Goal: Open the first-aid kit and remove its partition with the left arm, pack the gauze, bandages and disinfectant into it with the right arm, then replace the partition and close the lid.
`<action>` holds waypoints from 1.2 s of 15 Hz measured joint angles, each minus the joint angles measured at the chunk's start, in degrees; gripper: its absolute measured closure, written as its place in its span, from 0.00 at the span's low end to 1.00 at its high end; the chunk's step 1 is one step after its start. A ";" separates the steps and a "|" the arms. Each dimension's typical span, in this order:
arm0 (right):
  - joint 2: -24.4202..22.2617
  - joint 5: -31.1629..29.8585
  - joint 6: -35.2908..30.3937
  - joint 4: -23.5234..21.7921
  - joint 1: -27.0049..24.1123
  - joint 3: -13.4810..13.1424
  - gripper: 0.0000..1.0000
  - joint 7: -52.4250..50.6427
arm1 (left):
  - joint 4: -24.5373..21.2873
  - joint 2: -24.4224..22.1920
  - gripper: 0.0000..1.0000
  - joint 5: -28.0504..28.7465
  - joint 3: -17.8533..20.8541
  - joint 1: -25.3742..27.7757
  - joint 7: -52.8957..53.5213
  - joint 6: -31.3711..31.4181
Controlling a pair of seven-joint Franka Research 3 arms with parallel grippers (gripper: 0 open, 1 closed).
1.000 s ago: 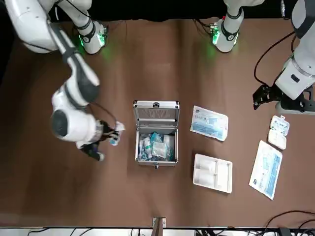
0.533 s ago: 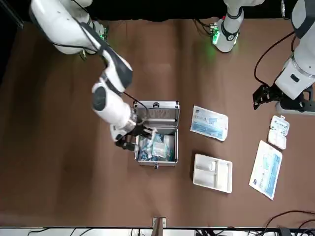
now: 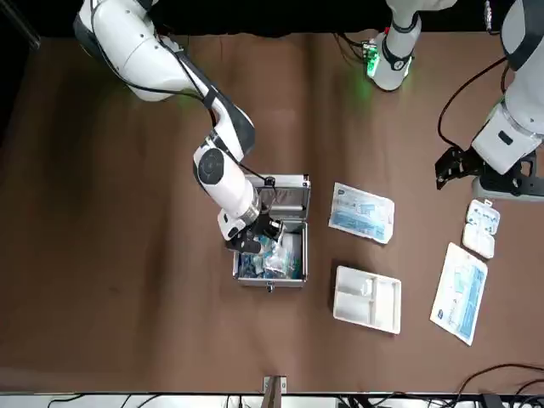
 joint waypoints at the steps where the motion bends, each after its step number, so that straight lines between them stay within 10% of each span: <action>1: 0.09 0.00 0.00 0.00 0.00 -0.09 0.83 -0.06 | 0.00 0.00 0.00 0.00 0.01 0.00 0.00 0.00; 11: 0.25 0.00 -0.03 0.80 -0.20 -0.41 0.18 -1.82 | -0.04 0.00 0.00 0.00 0.01 0.01 0.05 -0.03; 18: -0.74 0.01 -10.85 6.18 -5.71 -0.35 0.16 -2.45 | -0.05 0.00 0.00 0.00 -0.01 0.00 0.11 -0.05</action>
